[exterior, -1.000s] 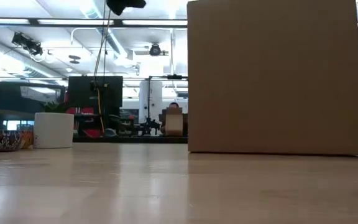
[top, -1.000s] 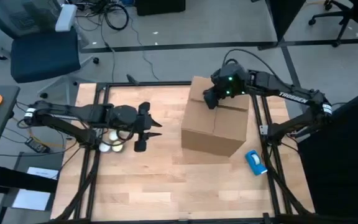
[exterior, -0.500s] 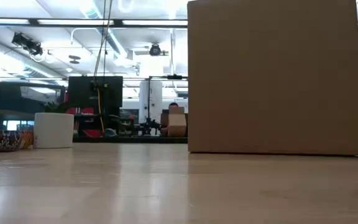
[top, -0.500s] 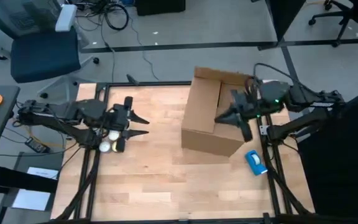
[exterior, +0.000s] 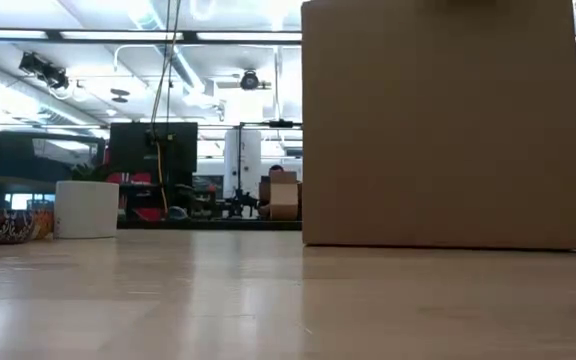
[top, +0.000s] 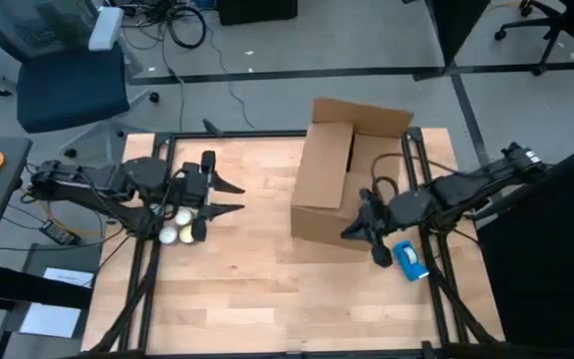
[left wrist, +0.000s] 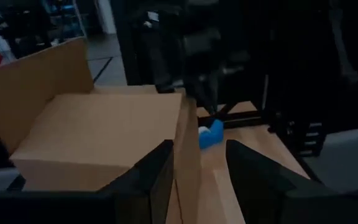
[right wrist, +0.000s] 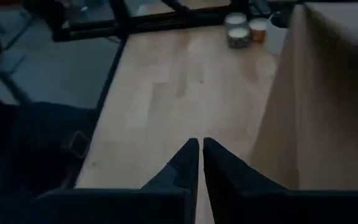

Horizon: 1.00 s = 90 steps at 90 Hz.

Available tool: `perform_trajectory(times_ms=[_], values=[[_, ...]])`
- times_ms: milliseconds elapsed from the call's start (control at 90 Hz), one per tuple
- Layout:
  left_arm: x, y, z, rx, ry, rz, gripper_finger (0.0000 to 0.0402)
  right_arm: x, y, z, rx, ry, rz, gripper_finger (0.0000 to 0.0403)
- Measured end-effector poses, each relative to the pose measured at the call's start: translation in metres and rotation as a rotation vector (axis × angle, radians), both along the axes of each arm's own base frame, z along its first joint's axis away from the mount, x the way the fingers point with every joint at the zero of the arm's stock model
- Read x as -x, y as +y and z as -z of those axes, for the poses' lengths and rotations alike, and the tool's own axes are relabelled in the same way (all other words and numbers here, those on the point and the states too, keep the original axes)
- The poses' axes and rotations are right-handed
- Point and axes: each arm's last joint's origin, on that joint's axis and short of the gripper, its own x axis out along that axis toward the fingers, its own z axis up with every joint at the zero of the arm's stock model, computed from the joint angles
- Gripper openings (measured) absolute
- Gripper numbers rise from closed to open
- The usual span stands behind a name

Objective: Wrap mug
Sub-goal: Return to Home Position

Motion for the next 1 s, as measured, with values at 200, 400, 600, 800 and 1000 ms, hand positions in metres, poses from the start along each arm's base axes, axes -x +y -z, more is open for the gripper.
perform_trajectory(times_ms=[200,400,600,800,1000], values=[[0.012,0.002,0.006,-0.018,-0.009,0.002,0.0131,0.03,0.012,-0.014,-0.033,-0.184,-0.195,0.0],[0.008,0.004,0.049,0.0,-0.042,-0.083,0.0131,0.07,0.021,-0.023,-0.002,-0.386,-0.393,0.0],[0.008,0.006,0.08,0.066,-0.246,-0.135,0.0131,0.105,0.008,-0.006,-0.035,-0.451,-0.42,0.0],[0.018,0.01,0.114,0.136,-0.194,-0.241,0.0131,0.132,-0.019,0.032,-0.064,-0.524,-0.335,0.0],[0.026,0.012,0.15,0.241,-0.124,-0.251,0.0131,0.152,-0.037,0.079,-0.206,-0.586,-0.376,0.0]])
